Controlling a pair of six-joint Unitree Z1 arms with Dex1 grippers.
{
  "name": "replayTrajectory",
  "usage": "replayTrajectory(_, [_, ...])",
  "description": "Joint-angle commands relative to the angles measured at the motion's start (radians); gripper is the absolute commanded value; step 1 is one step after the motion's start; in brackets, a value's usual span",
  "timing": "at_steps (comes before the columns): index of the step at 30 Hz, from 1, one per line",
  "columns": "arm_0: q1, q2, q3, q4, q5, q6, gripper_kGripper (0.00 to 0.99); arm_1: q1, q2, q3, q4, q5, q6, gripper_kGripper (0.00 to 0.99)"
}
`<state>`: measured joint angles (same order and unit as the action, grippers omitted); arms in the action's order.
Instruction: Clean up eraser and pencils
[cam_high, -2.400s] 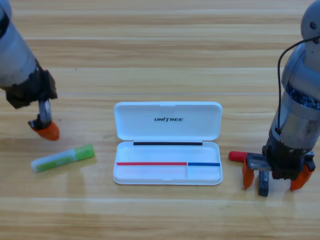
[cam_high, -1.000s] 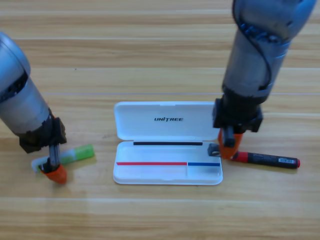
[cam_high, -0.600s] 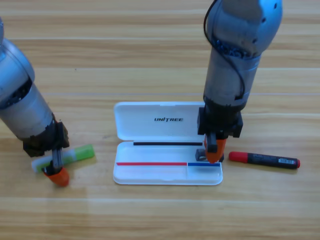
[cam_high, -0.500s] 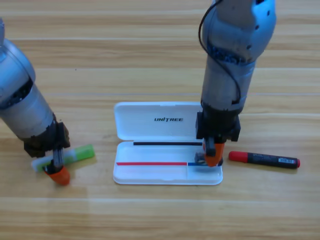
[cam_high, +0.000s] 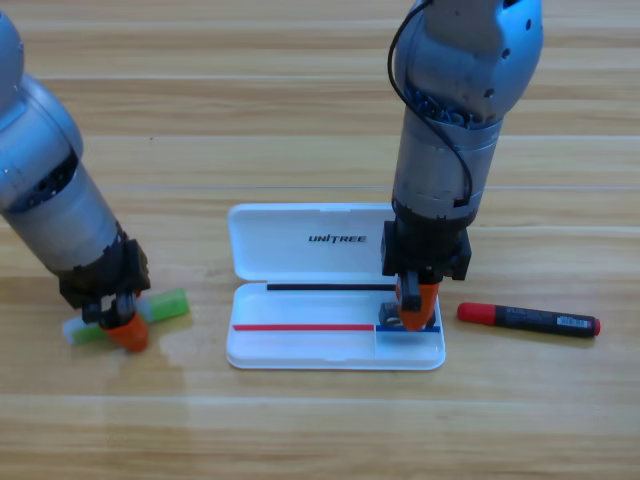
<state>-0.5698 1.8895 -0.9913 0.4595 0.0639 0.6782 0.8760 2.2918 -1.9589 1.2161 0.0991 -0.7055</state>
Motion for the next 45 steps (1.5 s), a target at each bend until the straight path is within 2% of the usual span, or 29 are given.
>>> replayTrajectory(1, [0.008, 0.059, -0.003, 0.013, 0.007, 0.029, 0.502, 0.026, 0.075, 0.002, 0.016, -0.009, -0.002, 0.0])
replayTrajectory(7, [0.008, 0.063, -0.024, 0.039, 0.016, 0.055, 0.249, 0.026, 0.075, 0.008, 0.016, -0.01, -0.002, 0.023])
replayTrajectory(10, [0.008, 0.074, -0.047, 0.067, 0.025, 0.064, 0.084, 0.026, 0.074, 0.012, 0.016, -0.012, -0.002, 0.448])
replayTrajectory(12, [0.008, 0.082, -0.063, 0.085, 0.03, 0.064, 0.0, 0.026, 0.074, 0.014, 0.016, -0.018, -0.002, 0.594])
replayTrajectory(16, [0.01, 0.077, -0.086, 0.12, 0.033, 0.069, 0.0, 0.026, 0.046, 0.025, 0.017, -0.018, -0.003, 0.742])
replayTrajectory(20, [0.008, 0.039, -0.106, 0.162, 0.042, 0.081, 0.0, 0.026, -0.066, 0.034, 0.086, -0.004, -0.008, 0.752])
replayTrajectory(23, [0.008, 0.003, -0.135, 0.211, 0.042, 0.09, 0.0, 0.015, -0.19, 0.095, 0.094, -0.007, -0.026, 0.753])
replayTrajectory(27, [0.008, -0.066, -0.17, 0.275, 0.039, 0.107, 0.0, -0.057, -0.239, 0.16, 0.092, -0.064, -0.072, 0.753])
replayTrajectory(32, [0.008, -0.122, -0.264, 0.387, 0.036, 0.121, 0.0, -0.138, -0.176, 0.21, 0.075, -0.082, -0.118, 0.752])
replayTrajectory(37, [-0.001, -0.113, -0.385, 0.505, 0.01, 0.123, 0.0, -0.192, -0.087, 0.218, 0.0, -0.105, -0.144, 0.752])
replayTrajectory(45, [-0.116, -0.066, -0.494, 0.588, 0.007, 0.086, 0.0, -0.224, -0.06, 0.321, -0.132, -0.116, -0.178, 0.75])
